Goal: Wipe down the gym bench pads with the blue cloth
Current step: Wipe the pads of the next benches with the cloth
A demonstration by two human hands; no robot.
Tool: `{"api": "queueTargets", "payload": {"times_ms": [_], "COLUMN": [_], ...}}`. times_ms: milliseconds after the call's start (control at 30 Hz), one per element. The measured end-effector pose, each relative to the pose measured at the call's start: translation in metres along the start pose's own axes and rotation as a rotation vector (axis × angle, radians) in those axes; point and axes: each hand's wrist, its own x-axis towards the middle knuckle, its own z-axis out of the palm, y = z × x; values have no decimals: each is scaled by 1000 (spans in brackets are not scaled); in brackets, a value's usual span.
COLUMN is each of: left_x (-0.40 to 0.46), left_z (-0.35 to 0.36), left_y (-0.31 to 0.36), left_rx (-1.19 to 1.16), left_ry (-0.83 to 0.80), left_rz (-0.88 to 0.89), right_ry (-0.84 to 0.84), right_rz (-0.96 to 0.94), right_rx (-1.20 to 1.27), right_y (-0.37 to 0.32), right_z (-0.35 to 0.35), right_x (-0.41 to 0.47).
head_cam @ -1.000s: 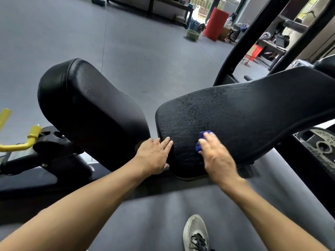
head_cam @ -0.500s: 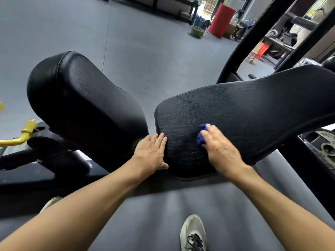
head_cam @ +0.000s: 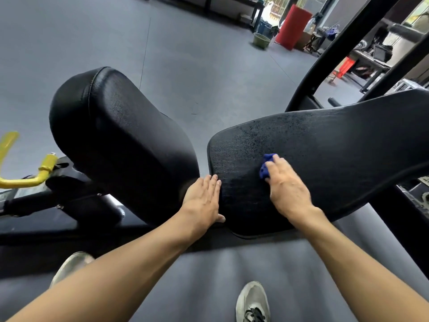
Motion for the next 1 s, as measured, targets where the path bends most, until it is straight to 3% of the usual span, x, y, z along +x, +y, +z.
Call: {"api": "queueTargets", "payload": {"times_ms": [100, 233, 367, 500, 600, 733, 800, 867, 1000], "left_x": [1, 3, 5, 4, 4, 5, 5, 5, 4], "left_z": [-2, -2, -1, 0, 0, 0, -1, -1, -2], "left_y": [1, 3, 2, -1, 0, 1, 2, 1, 0], "left_rx": [43, 55, 61, 97, 95, 92, 95, 93, 105], "left_ry": [-31, -55, -65, -65, -76, -83, -84, -85, -84], "left_rz": [-26, -36, -38, -32, -32, -42, -43, -36, -27], "right_ry": [36, -86, -169, -74, -10, -175, -248, -216, -106], "right_rz": [137, -148, -329, -8, 68, -266, -365, -326, 11], "right_rx": [-38, 125, 53, 33, 90, 157, 137, 126, 75], "right_y": [-29, -98, -59, 7, -20, -85, -84, -59, -12], "right_z": [4, 27, 11, -11, -4, 22, 19, 9, -9], "right_x": [10, -4, 9, 42, 41, 21, 25, 40, 70]}}
